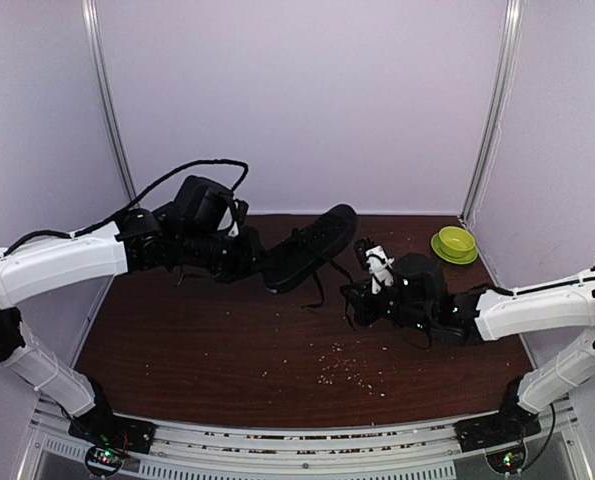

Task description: Tie the shoes

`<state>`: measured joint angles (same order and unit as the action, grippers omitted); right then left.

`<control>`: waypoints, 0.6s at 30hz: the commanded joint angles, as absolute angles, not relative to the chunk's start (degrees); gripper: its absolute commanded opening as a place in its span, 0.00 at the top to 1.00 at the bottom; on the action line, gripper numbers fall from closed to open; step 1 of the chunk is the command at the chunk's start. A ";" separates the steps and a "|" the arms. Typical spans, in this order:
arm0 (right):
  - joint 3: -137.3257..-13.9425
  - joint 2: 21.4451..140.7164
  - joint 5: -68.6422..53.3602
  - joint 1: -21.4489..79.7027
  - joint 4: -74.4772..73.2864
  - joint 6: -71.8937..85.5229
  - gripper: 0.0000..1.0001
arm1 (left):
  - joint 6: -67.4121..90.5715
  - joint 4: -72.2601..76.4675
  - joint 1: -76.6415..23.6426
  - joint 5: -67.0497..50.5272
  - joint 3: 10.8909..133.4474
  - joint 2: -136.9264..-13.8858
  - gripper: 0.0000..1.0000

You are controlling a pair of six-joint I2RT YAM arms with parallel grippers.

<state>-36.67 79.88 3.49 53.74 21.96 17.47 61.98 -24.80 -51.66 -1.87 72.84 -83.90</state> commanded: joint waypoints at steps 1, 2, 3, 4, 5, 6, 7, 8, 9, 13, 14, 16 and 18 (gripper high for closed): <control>-48.90 77.27 4.13 54.18 3.14 16.01 1.00 | 58.54 -20.48 -46.01 1.74 71.63 -77.18 1.00; -51.55 78.17 3.03 54.15 -0.64 16.67 1.00 | 57.44 -21.43 -44.86 1.94 71.74 -76.29 1.00; -54.67 79.39 2.36 54.19 -2.23 16.93 1.00 | 56.23 -22.83 -43.81 2.47 72.17 -75.47 1.00; -57.83 81.01 0.70 54.27 -5.87 17.39 1.00 | 55.18 -24.55 -42.74 3.20 72.54 -74.37 1.00; -61.02 82.94 -0.49 54.44 -8.27 17.66 1.00 | 54.07 -26.00 -41.81 4.28 72.81 -73.30 1.00; -64.12 84.87 -1.36 54.80 -9.89 18.04 1.00 | 53.03 -27.56 -41.15 5.54 72.93 -71.95 1.00; -66.74 86.85 -1.92 55.19 -11.21 18.55 1.00 | 52.20 -29.16 -40.77 7.46 73.02 -70.62 1.00; -69.27 88.63 -2.48 55.71 -11.89 19.12 1.00 | 51.50 -30.84 -40.63 9.47 72.96 -69.37 1.00; -71.42 90.25 -2.92 56.09 -12.19 19.61 1.00 | 51.12 -33.02 -40.61 11.12 72.76 -68.16 1.00; -76.08 94.40 -3.45 57.34 -11.91 22.41 1.00 | 53.48 -35.06 -40.61 12.14 67.23 -64.53 1.00; -76.26 94.77 -3.51 57.41 -11.99 23.13 1.00 | 54.95 -34.20 -40.84 11.38 64.74 -64.01 1.00; -75.63 94.64 -3.52 57.47 -12.71 24.57 1.00 | 58.50 -31.54 -42.44 10.23 59.49 -63.54 1.00; -73.94 93.65 -3.07 57.52 -14.16 25.54 1.00 | 62.85 -28.13 -45.73 10.72 54.63 -64.10 1.00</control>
